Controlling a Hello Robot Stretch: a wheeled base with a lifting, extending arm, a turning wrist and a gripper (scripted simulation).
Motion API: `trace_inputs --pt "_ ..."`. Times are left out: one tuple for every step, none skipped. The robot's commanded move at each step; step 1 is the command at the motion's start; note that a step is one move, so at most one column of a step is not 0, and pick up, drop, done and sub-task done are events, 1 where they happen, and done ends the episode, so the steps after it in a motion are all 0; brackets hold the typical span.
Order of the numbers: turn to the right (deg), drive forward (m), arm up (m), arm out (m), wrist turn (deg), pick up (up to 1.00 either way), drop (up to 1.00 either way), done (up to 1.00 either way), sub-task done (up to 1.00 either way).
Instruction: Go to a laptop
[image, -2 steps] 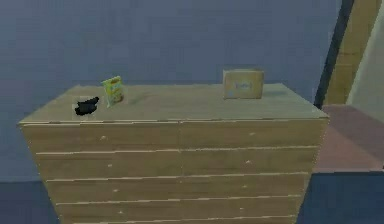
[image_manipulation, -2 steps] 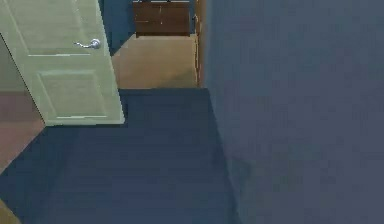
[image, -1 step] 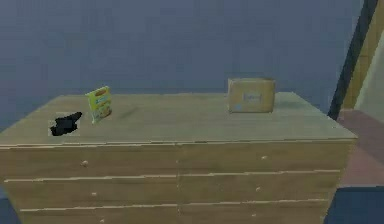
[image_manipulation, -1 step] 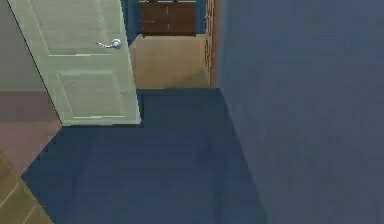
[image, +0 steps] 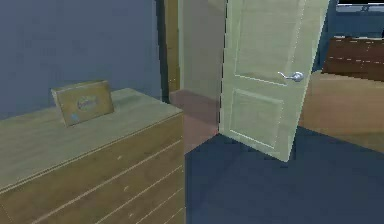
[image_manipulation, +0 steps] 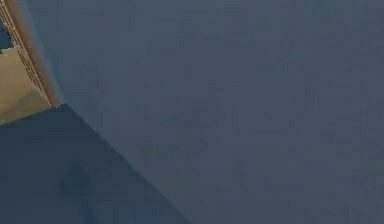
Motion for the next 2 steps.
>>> trace_inputs --pt "36.0 0.0 0.0 0.0 0.0 0.0 0.0 0.0 0.0" --pt "0.0 0.85 0.0 0.0 0.0 0.0 0.0 0.0 0.0"
